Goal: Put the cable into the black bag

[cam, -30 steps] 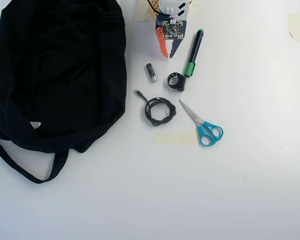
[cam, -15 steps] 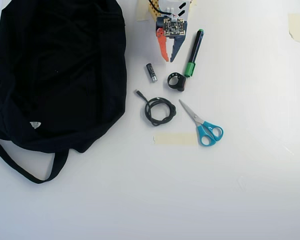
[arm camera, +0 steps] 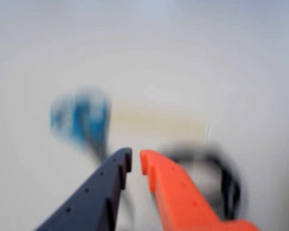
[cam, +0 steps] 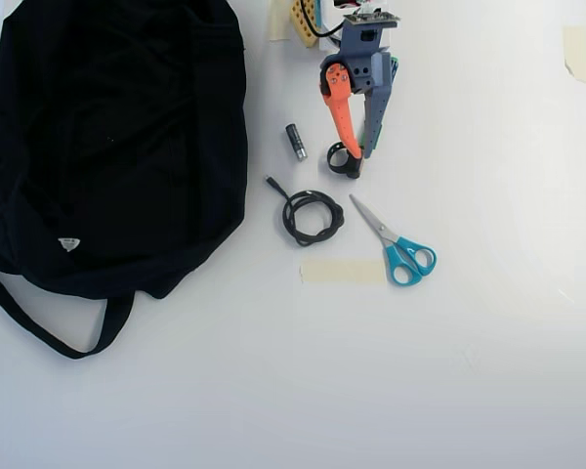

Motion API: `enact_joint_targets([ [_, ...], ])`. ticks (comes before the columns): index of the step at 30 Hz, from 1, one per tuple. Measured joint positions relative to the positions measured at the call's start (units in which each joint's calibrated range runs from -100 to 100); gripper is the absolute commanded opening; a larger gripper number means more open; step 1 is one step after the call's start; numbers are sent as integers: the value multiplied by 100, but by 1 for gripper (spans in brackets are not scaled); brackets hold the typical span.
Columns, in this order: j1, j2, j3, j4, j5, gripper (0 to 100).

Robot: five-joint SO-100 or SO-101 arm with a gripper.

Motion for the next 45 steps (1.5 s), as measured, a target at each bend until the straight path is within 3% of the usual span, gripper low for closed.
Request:
enact_joint_targets([
  [4, -7, 1453, -951, -1537, -5, 2],
  [10, -7, 3528, -3035, -1812, -5, 2],
  [22, -7, 5621, -6965, 567, 20, 2],
  [30, 0, 6335, -7893, 670, 34, 2],
  [45, 37, 6368, -7956, 678, 34, 2],
])
